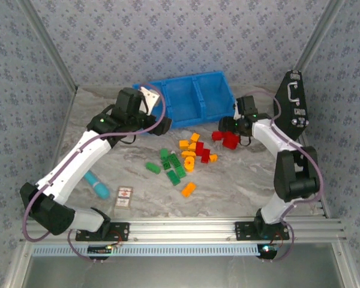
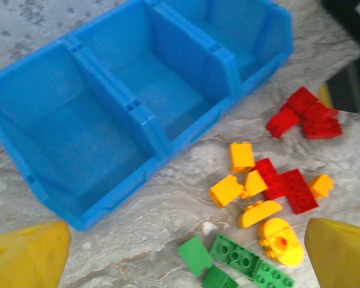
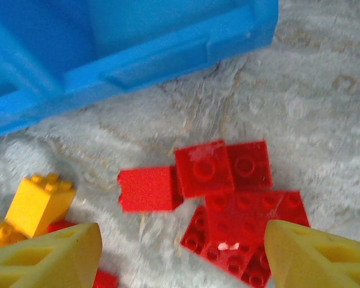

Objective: Sort the legos into containers by color
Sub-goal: Pick up the lego from the middle-right of the table.

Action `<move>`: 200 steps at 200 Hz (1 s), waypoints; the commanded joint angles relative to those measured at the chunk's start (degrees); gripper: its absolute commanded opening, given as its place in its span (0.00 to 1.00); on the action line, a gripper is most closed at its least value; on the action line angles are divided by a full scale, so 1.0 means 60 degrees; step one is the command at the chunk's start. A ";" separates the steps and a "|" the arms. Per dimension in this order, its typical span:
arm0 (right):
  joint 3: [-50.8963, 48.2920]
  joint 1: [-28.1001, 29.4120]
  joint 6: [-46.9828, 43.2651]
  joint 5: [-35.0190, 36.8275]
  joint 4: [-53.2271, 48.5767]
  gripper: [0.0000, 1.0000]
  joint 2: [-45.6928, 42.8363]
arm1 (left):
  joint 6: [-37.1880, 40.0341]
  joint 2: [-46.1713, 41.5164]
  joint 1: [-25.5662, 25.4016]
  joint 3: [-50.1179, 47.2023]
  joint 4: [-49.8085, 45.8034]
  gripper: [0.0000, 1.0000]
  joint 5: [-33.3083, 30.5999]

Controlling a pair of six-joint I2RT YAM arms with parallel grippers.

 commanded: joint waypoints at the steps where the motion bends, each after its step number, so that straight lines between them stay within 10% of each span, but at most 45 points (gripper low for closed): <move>1: 0.0874 0.0136 -0.0239 0.1142 -0.0488 0.73 0.0816 | 0.0124 0.0141 -0.0011 0.0339 -0.0490 1.00 0.0217; 89: 0.1690 -0.0052 -0.0631 0.0965 -0.0236 0.66 0.2409 | 0.0395 0.0657 -0.0028 0.0630 -0.0817 1.00 0.0123; 200: 0.1950 -0.0109 -0.0858 0.0830 -0.0433 0.36 0.2956 | 0.0992 0.0789 -0.0020 0.0904 -0.0861 1.00 -0.0554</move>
